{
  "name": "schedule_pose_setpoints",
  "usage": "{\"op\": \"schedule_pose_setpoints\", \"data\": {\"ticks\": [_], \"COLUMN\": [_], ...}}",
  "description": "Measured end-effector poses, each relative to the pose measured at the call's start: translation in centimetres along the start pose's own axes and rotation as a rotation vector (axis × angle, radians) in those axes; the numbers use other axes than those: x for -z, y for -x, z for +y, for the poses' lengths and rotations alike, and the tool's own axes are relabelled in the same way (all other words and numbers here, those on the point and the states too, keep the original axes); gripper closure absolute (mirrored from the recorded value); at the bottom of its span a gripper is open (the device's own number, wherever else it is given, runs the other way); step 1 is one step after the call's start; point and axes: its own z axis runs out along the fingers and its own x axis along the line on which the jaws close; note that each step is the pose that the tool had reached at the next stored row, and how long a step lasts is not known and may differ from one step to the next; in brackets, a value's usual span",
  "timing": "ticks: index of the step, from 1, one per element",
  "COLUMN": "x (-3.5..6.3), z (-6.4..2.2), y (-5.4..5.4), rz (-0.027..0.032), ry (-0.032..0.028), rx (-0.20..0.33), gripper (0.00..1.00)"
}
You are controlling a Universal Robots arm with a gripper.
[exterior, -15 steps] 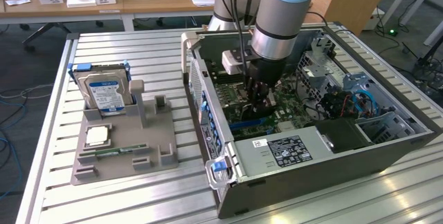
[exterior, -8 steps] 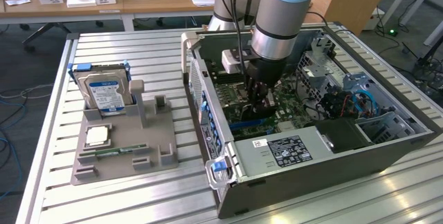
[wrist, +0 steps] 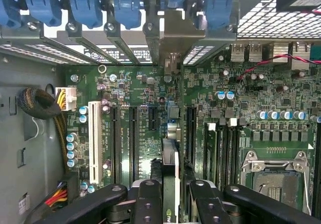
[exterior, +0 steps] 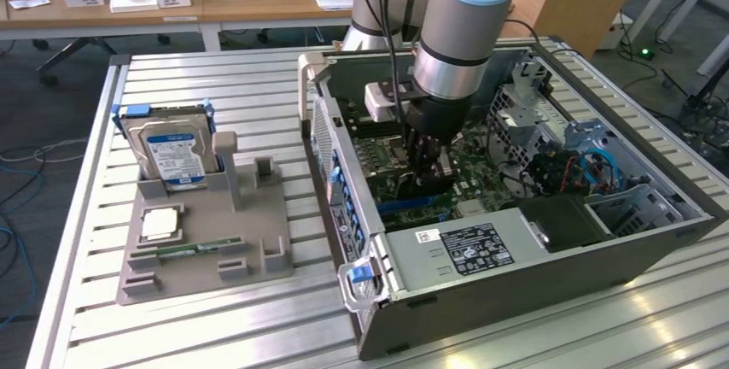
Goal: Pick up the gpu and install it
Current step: 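Insert the gpu into the slot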
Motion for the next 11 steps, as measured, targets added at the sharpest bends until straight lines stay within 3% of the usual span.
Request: {"op": "schedule_pose_setpoints", "data": {"ticks": [11], "x": [-0.02], "z": [0.00], "y": [-0.16], "rz": [0.0000], "ry": [0.0000], "rx": [0.000], "gripper": [0.74]}}
